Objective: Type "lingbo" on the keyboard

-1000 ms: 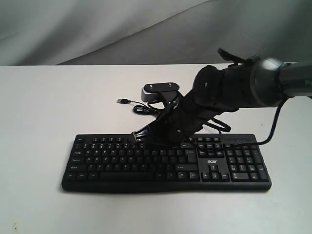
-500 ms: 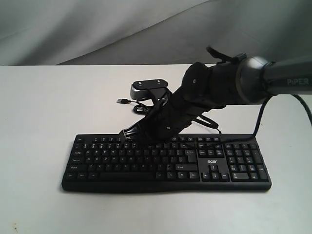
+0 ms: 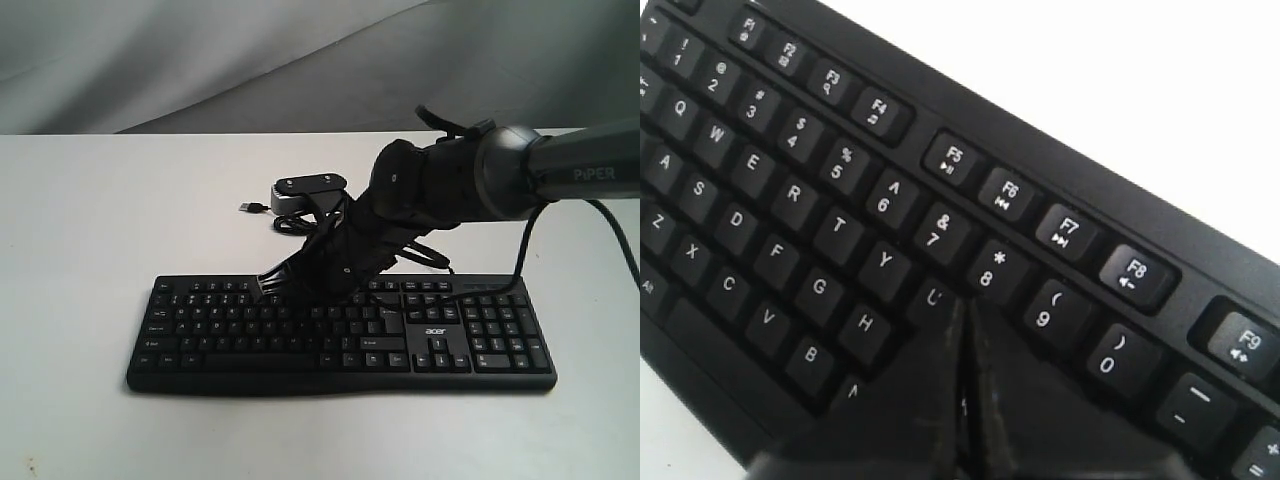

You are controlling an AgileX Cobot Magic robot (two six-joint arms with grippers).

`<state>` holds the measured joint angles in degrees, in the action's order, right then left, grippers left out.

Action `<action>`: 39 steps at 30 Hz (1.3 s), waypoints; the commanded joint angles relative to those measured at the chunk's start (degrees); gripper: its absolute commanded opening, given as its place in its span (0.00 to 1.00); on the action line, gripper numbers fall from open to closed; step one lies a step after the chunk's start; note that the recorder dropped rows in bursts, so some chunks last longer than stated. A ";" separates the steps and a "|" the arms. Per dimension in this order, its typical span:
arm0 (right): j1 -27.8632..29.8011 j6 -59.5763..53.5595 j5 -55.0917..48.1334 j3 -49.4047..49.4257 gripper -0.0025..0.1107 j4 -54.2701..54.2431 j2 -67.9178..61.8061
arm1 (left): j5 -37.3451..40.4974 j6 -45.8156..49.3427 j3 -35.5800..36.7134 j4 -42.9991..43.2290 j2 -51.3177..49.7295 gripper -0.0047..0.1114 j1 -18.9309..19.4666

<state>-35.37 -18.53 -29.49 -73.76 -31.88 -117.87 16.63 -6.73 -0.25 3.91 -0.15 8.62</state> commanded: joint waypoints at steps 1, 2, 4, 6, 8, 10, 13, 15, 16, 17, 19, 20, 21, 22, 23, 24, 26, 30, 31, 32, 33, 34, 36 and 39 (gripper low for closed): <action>-0.14 -0.40 0.96 -0.36 0.02 0.41 0.15 | -0.26 -0.23 0.25 -0.46 0.15 0.04 0.11; -0.14 -0.49 0.96 -0.36 0.02 0.41 0.15 | -0.26 -0.23 0.25 -0.46 0.15 0.04 0.11; -0.14 -0.43 1.27 -0.36 0.02 0.41 0.15 | -0.26 -0.23 0.25 -0.46 0.15 0.04 0.11; -0.14 -0.43 1.39 -0.36 0.02 0.41 0.04 | -0.26 -0.23 0.25 -0.46 0.15 0.04 0.11; -0.14 -0.52 1.39 -0.36 0.02 0.41 -0.41 | -0.26 -0.23 0.25 -0.46 0.15 0.04 0.11; -0.14 -0.52 1.09 -0.36 0.02 0.26 -1.06 | -0.26 -0.23 0.25 -0.46 0.15 0.04 0.11; -0.14 -0.52 1.09 -0.36 0.02 -0.25 -1.33 | -0.26 -0.23 0.25 -0.46 0.15 0.04 0.11; -0.14 -0.52 1.09 -0.36 0.02 -0.25 -1.33 | -0.26 -0.23 0.25 -0.46 0.15 0.04 0.11; -0.14 -0.52 1.09 -0.36 0.02 -0.25 -1.33 | -0.26 -0.23 0.25 -0.46 0.15 0.04 0.11; -0.14 -0.52 0.96 -0.36 0.02 -0.22 -1.33 | -0.26 -0.23 0.25 -0.46 0.15 0.04 0.11; -0.14 -0.52 0.96 -0.36 0.02 -0.22 -1.33 | -0.26 -0.23 0.25 -0.46 0.15 0.04 0.11; -0.14 -0.52 0.96 -0.36 0.02 -0.54 -1.33 | -0.26 -0.23 0.25 -0.46 0.15 0.04 0.11; -0.14 -0.52 0.96 -0.36 0.02 -0.65 -1.33 | -0.26 -0.23 0.25 -0.46 0.15 0.04 0.11; -0.14 -0.52 0.96 -0.36 0.02 -0.65 -1.33 | -0.26 -0.23 0.25 -0.46 0.15 0.04 0.11; -0.14 -0.52 0.96 -0.36 0.02 -0.65 -1.21 | -0.26 -0.23 0.25 -0.46 0.15 0.04 0.11; -0.14 -0.52 0.96 -0.36 0.02 -0.65 -0.91 | -0.26 -0.23 0.25 -0.46 0.15 0.04 0.11; -0.14 -0.52 0.96 -0.36 0.02 -0.65 0.15 | -0.26 -0.23 0.25 -0.46 0.15 0.04 0.11; -0.23 -1.12 0.96 -0.36 0.02 -0.65 2.97 | -0.26 -0.23 0.25 -0.46 0.15 0.04 0.11; -0.60 -1.12 0.96 -0.36 0.02 -0.65 3.34 | -0.26 -0.23 0.25 -0.46 0.15 0.04 0.11; -0.63 -1.71 0.96 -0.36 0.02 -0.65 3.64 | -0.26 -0.23 0.25 -0.46 0.15 0.04 0.11; -1.21 -1.94 0.84 -0.36 0.02 -0.65 3.64 | -0.26 -0.23 0.25 -0.46 0.15 0.04 0.11; -1.52 -1.94 0.84 -0.36 0.02 -0.65 3.64 | -0.26 -0.23 0.25 -0.46 0.15 0.04 0.11; -2.75 -1.94 0.84 -0.36 0.02 -0.65 3.52 | -0.26 -0.23 0.25 -0.46 0.15 0.04 0.11; -4.21 -1.84 0.84 -0.36 0.02 -0.65 3.52 | -0.26 -0.23 0.25 -0.46 0.15 0.04 0.11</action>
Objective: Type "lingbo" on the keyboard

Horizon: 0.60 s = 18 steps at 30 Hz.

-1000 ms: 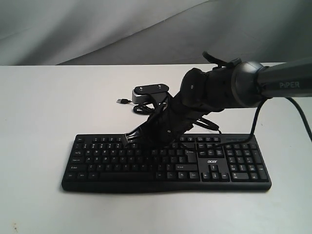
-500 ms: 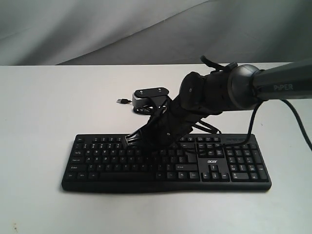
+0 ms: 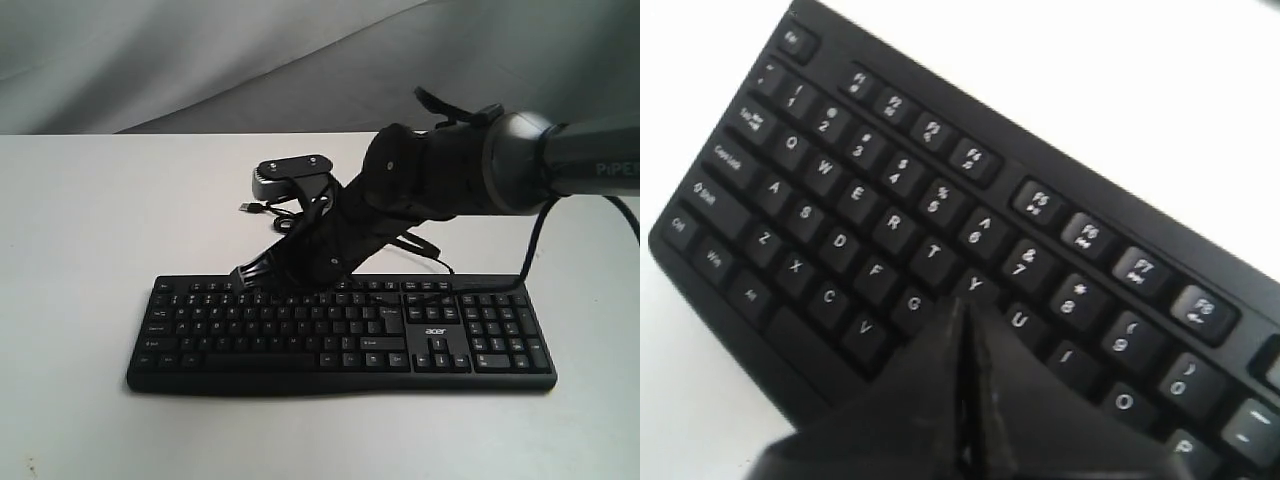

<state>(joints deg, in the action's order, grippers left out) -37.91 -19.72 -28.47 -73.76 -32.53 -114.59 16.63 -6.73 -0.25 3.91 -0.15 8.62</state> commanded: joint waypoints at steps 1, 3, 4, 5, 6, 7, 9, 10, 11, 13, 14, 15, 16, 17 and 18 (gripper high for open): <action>-2.11 -0.65 -0.18 -0.36 0.02 0.00 0.25 | -0.26 -0.23 0.25 -0.46 0.15 0.04 0.11; -2.32 -0.28 -0.31 -0.36 0.02 0.00 0.25 | -0.26 -0.23 0.25 -0.46 0.15 0.04 0.11; -2.62 -0.15 -0.55 -0.36 0.02 0.23 0.25 | -0.26 -0.23 0.25 -0.46 0.15 0.04 0.11; -2.64 0.67 -0.67 -0.36 0.02 0.90 0.25 | -0.26 -0.23 0.25 -0.46 0.15 0.04 0.11; -2.64 1.22 -0.84 -0.36 0.02 1.47 0.25 | -0.26 -0.23 0.25 -0.46 0.15 0.04 0.11; -2.64 1.80 -0.87 -0.36 0.02 1.57 0.25 | -0.26 -0.23 0.25 -0.46 0.15 0.04 0.11; -2.64 1.90 -0.71 0.19 0.02 1.73 0.25 | -0.26 -0.23 0.25 -0.46 0.15 0.04 0.11; -2.64 2.03 -0.53 0.45 0.02 1.73 0.25 | -0.26 -0.23 0.25 -0.46 0.15 0.04 0.11; -2.64 2.03 -0.21 0.70 0.02 1.49 0.25 | -0.26 -0.23 0.25 -0.46 0.15 0.04 0.11; -2.64 2.03 0.43 1.31 0.02 1.49 0.25 | -0.26 -0.23 0.25 -0.46 0.15 0.04 0.11; -2.64 2.03 0.64 1.29 0.02 1.49 0.25 | -0.26 -0.23 0.25 -0.46 0.15 0.04 0.11; -2.64 2.03 0.64 1.29 0.02 1.49 0.14 | -0.26 -0.23 0.25 -0.46 0.15 0.04 0.11; -2.64 2.03 0.64 1.29 0.02 1.49 0.02 | -0.26 -0.23 0.25 -0.46 0.15 0.04 0.11; -2.64 1.84 0.64 1.29 0.02 1.49 -0.16 | -0.26 -0.23 0.25 -0.46 0.15 0.04 0.11; -2.64 1.84 0.64 1.29 0.02 1.49 -0.50 | -0.26 -0.23 0.25 -0.46 0.15 0.04 0.11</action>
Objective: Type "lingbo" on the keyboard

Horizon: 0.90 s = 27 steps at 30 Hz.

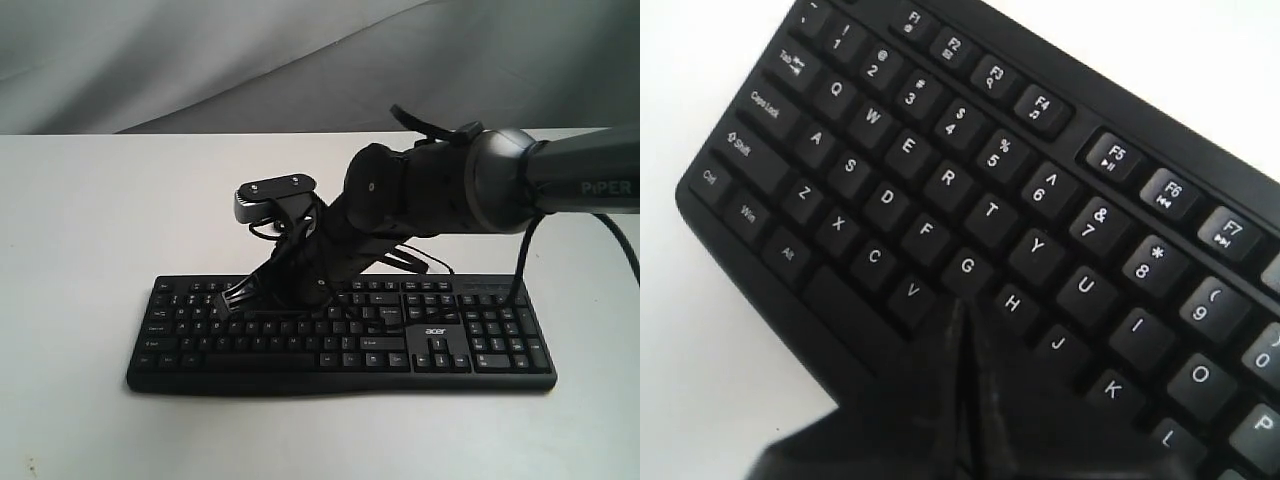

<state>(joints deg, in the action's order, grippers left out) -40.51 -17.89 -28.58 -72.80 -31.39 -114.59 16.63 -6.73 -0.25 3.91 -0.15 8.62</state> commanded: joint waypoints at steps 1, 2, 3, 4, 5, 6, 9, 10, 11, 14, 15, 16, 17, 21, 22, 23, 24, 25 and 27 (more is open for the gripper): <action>-0.13 0.01 0.75 0.34 0.02 0.21 -0.83 | -0.26 -0.23 0.25 -0.46 0.15 0.04 0.11; -0.13 0.01 0.62 0.34 0.02 -0.06 -1.29 | -0.26 -0.23 0.25 -0.46 0.15 0.04 0.11; -0.13 0.01 0.37 0.34 0.02 -0.37 -1.69 | -0.26 -0.23 0.25 -0.46 0.15 0.04 0.11; -0.13 0.01 0.36 0.34 0.02 -0.77 -1.80 | -0.26 -0.23 0.25 -0.46 0.15 0.04 0.11; -0.13 0.01 0.36 0.34 0.02 -0.77 -1.80 | -0.26 -0.23 0.25 -0.46 0.15 0.04 0.11; -0.13 -0.11 0.46 0.34 0.02 -0.78 -1.78 | -0.26 -0.23 0.25 -0.46 0.15 0.04 0.11; -0.13 -0.22 0.58 0.34 0.02 -0.78 -1.78 | -0.26 -0.23 0.25 -0.46 0.15 0.04 0.11; -0.13 -0.22 0.58 0.34 0.02 -0.78 -1.78 | -0.26 -0.23 0.25 -0.46 0.15 0.04 0.11; -0.13 -0.22 0.58 0.34 0.02 -0.78 -1.78 | -0.26 -0.23 0.25 -0.46 0.15 0.04 0.11; -0.13 -0.22 0.58 0.34 0.02 -0.78 -1.78 | -0.26 -0.23 0.25 -0.46 0.15 0.04 0.11; -0.13 -0.22 0.58 0.34 0.02 -0.78 -1.78 | -0.26 -0.23 0.25 -0.46 0.15 0.04 0.11; -0.13 -0.22 0.58 0.34 0.02 -0.78 -1.78 | -0.26 -0.23 0.25 -0.46 0.15 0.04 0.11; -0.13 -0.22 0.58 0.34 0.02 -0.78 -1.78 | -0.26 -0.23 0.25 -0.46 0.15 0.04 0.11; -0.43 -0.38 0.46 0.34 0.02 -0.78 -1.78 | -0.26 -0.23 0.25 -0.46 0.15 0.04 0.11; -0.58 -0.68 0.46 0.34 0.02 -0.78 -1.78 | -0.26 -0.23 0.25 -0.46 0.15 0.04 0.11; -0.70 -0.98 0.57 0.34 0.02 -0.78 -1.78 | -0.26 -0.23 0.25 -0.46 0.15 0.04 0.11; -0.80 -1.01 0.57 0.34 0.02 -0.78 -1.78 | -0.26 -0.23 0.25 -0.46 0.15 0.04 0.11; -0.80 -1.01 0.57 0.34 0.02 -0.78 -1.78 | -0.26 -0.23 0.25 -0.46 0.15 0.04 0.11; -0.80 -1.01 0.57 0.34 0.02 -0.78 -1.95 | -0.26 -0.23 0.25 -0.46 0.15 0.04 0.11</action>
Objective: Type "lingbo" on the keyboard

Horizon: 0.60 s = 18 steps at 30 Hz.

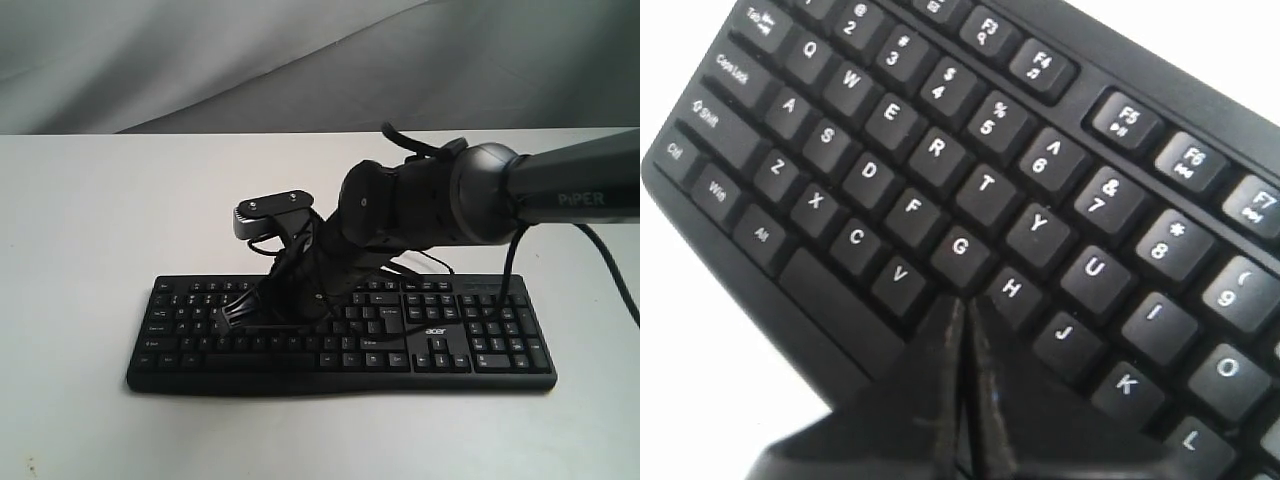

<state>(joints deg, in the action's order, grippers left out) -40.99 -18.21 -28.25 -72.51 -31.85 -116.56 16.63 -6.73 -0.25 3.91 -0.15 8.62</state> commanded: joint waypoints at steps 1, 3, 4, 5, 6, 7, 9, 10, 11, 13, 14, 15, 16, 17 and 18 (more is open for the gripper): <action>-0.31 -0.69 0.24 0.04 0.02 -0.33 -0.31 | -0.26 -0.23 0.25 -0.46 0.15 0.04 0.11; -0.31 -0.69 0.24 0.04 0.02 -0.33 -0.76 | -0.26 -0.23 0.25 -0.46 0.15 0.04 0.11; -0.31 -0.39 0.24 0.04 0.02 -0.33 -1.00 | -0.26 -0.23 0.25 -0.46 0.15 0.04 0.11; -0.31 -0.39 0.24 0.04 0.02 -0.33 -1.00 | -0.26 -0.23 0.25 -0.46 0.15 0.04 0.11; -0.31 -0.40 0.24 0.04 0.02 -0.33 -1.13 | -0.26 -0.23 0.25 -0.46 0.15 0.04 0.11; -0.31 -0.40 0.24 0.04 0.02 -0.33 -1.13 | -0.26 -0.23 0.25 -0.46 0.15 0.04 0.11; -0.31 -0.40 0.24 0.04 0.02 -0.33 -1.13 | -0.26 -0.23 0.25 -0.46 0.15 0.04 0.11; -0.31 -0.40 0.24 0.04 0.02 -0.33 -1.13 | -0.26 -0.23 0.25 -0.46 0.15 0.04 0.11; -0.31 -0.40 0.24 0.04 0.02 -0.33 -1.13 | -0.26 -0.23 0.25 -0.46 0.15 0.04 0.11; -0.31 -0.27 0.24 0.04 0.02 -0.33 -1.13 | -0.26 -0.23 0.25 -0.46 0.15 0.04 0.11; -0.31 -0.15 0.24 0.04 0.02 -0.33 -1.13 | -0.26 -0.23 0.25 -0.46 0.15 0.04 0.11; -0.31 0.14 0.24 0.04 0.02 -0.33 -1.13 | -0.26 -0.23 0.25 -0.46 0.15 0.04 0.11; -0.31 0.44 0.24 0.04 0.02 -0.08 -1.13 | -0.26 -0.23 0.25 -0.46 0.15 0.04 0.11; -0.31 0.86 0.24 0.04 0.02 0.22 -1.22 | -0.26 -0.23 0.25 -0.46 0.15 0.04 0.11; -0.31 1.34 0.24 0.04 0.02 0.61 -1.46 | -0.26 -0.23 0.25 -0.46 0.15 0.04 0.11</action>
<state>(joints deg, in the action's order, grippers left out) -41.11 -17.85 -28.25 -72.51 -31.86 -117.85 16.63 -6.73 -0.25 3.91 -0.15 8.62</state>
